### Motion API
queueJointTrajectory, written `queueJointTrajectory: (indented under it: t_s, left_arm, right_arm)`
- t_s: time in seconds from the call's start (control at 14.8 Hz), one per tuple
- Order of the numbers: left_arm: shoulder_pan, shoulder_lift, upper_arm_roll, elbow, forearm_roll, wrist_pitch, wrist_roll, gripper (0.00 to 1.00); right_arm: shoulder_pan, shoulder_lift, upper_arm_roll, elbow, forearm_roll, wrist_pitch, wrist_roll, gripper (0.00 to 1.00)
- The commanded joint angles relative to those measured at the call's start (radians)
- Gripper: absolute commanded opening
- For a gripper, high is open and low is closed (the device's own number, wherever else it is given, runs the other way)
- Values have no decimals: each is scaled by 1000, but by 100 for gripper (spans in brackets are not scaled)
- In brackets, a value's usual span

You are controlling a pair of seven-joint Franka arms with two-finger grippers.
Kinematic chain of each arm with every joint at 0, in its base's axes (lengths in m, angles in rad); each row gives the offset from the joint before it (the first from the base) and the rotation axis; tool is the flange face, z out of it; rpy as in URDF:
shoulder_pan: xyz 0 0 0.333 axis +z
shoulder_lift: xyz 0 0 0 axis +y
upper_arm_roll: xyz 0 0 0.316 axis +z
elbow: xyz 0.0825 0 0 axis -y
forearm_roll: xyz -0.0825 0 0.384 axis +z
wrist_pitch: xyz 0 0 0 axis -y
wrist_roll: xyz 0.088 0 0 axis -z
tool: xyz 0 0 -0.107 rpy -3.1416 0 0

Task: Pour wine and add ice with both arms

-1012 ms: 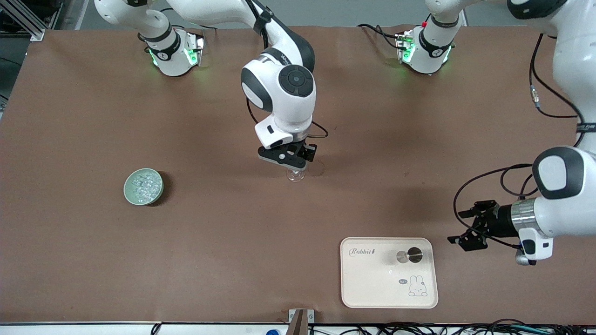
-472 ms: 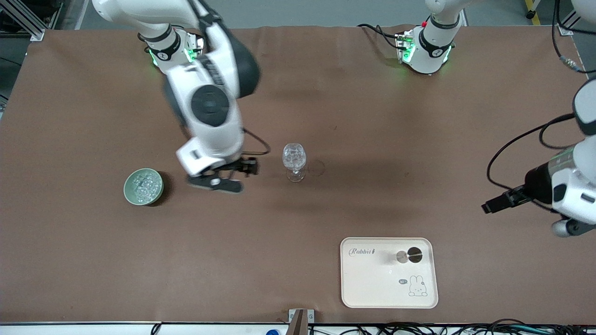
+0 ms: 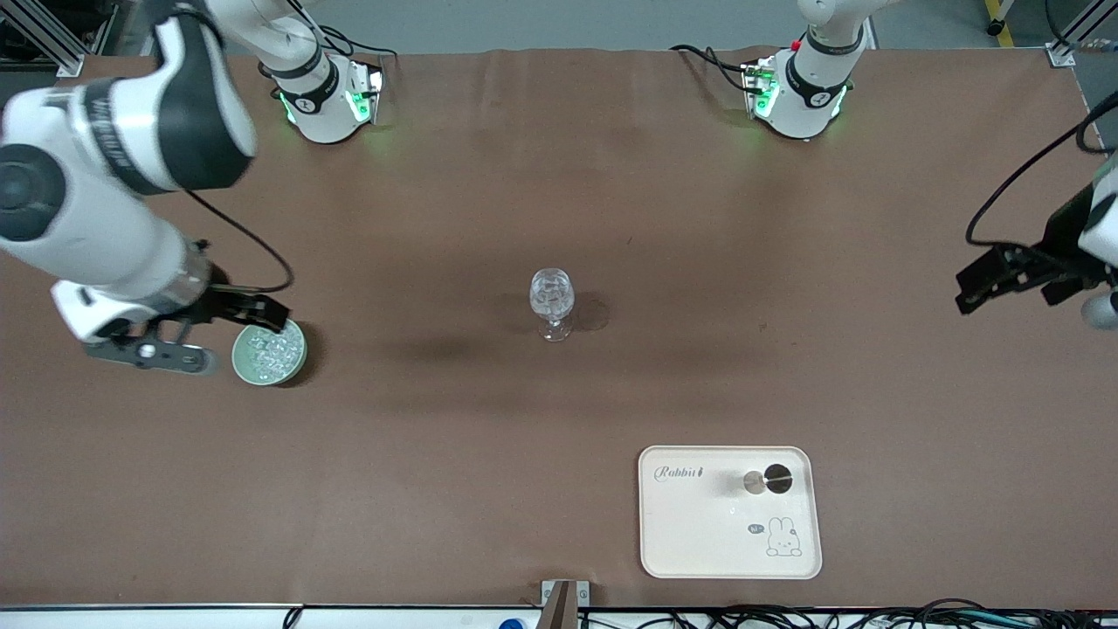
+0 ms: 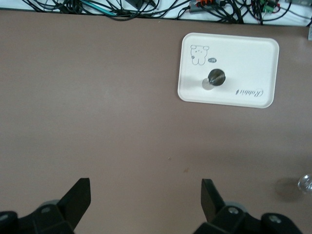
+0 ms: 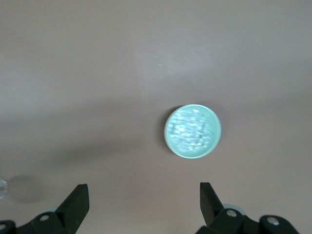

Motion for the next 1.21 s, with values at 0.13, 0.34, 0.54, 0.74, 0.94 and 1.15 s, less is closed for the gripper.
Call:
queueJointTrajectory:
  t_s: [0.13,0.34,0.54,0.74,0.94,1.15]
  left_arm:
    - [-298,-181,389,-156,-143,-42,122,100]
    - [-392,-291,496,-293,-157,-39,167,100]
    - [-409,-382,526,-411,-212,-21,165,100]
    - [-404,-404,526,-434,-212,-19,167,100]
    - [-401,-379,526,-396,-211,-21,167,100]
    - [-403,-370,526,-381,-203,-21,164,100]
  right_arm:
    - [-162,-140,25,-173,-7,53,-150,99]
    - [-219,-163,25,-170,-9,52,-232,100]
    - [-274,-176,25,-138,-10,42,-336,100]
    - [-331,-173,25,-84,-10,38,-465,100]
    - [-344,-170,25,-9,-10,-65,-476,100]
    - [-336,-192,29,-9,-9,-128,-470,100]
